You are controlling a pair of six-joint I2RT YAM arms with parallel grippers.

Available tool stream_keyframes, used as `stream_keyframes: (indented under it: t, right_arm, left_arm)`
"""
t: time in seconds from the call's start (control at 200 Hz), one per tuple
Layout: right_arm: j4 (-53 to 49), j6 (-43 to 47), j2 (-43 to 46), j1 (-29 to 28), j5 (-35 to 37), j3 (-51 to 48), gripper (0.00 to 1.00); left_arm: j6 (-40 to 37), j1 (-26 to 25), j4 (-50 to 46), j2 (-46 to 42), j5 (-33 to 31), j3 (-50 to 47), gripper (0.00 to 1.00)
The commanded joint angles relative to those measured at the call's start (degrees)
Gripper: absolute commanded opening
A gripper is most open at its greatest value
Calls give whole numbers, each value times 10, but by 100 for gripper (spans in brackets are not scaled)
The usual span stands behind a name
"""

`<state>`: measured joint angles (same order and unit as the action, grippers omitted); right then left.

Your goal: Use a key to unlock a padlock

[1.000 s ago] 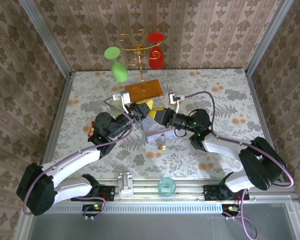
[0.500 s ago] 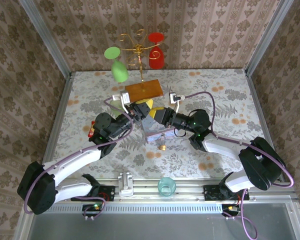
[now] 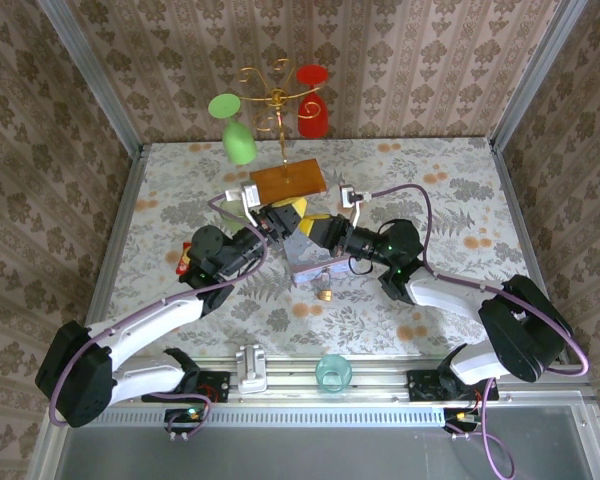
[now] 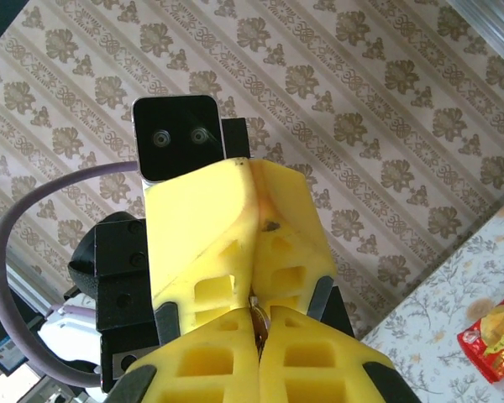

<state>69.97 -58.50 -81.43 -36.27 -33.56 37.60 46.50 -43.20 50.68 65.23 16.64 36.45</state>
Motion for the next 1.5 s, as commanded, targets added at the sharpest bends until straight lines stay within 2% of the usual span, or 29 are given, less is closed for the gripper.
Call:
stream_keyframes:
  t: [0.0, 0.02, 0.07, 0.12, 0.15, 0.18, 0.19, 0.21, 0.325, 0.425, 0.525, 0.715, 0.81, 0.9, 0.97, 1.32, 1.495]
  right_arm:
    - [0, 25, 35, 1, 8, -5, 0]
    - [-11, 30, 38, 1, 6, -5, 0]
    - [-36, 40, 47, 1, 4, -6, 0]
    - [-67, 57, 61, 1, 9, -12, 0]
    - [-98, 69, 73, 2, 12, -15, 0]
    - [-146, 88, 87, 2, 16, -12, 0]
    - [-166, 95, 91, 2, 18, -11, 0]
    - [-207, 111, 103, 2, 21, -7, 0]
    - [-388, 178, 155, 3, 48, -2, 0]
    - [-437, 181, 188, 7, 60, -26, 0]
    - [-468, 168, 215, 12, 75, -58, 0]
    - [-612, 160, 268, 38, 109, -89, 0]
    - [-702, 152, 293, 70, 125, -99, 0]
    - [-733, 140, 316, 100, 124, -125, 0]
    - [-728, 134, 324, 112, 116, -146, 0]
    - [-725, 152, 333, 116, 103, -192, 0]
    - [-717, 153, 349, 117, 104, -215, 0]
  left_arm:
    - [-8, 0, -22, -15, -2, -7, 0]
    - [-10, 0, -27, -17, -1, -5, 6]
    - [-22, 1, -40, -23, -3, -5, 39]
    - [-39, 4, -64, -35, -9, -1, 49]
    - [-51, 6, -85, -45, -13, 5, 59]
    - [-62, 6, -109, -56, -23, 11, 81]
    - [-66, 6, -119, -60, -27, 14, 94]
    - [-72, 6, -135, -68, -35, 20, 100]
    - [-96, 8, -212, -100, -64, 48, 100]
    - [-77, 15, -277, -107, -75, 65, 100]
    - [-80, 10, -332, -94, -57, 73, 100]
    - [-35, -19, -462, -56, -105, 60, 100]
    - [-38, -63, -508, -41, -154, 61, 100]
    - [-8, -92, -490, -30, -175, 40, 100]
    - [17, -101, -457, -7, -161, 20, 94]
    - [71, -131, -373, 106, -126, -10, 76]
    - [74, -134, -340, 162, -124, -10, 76]
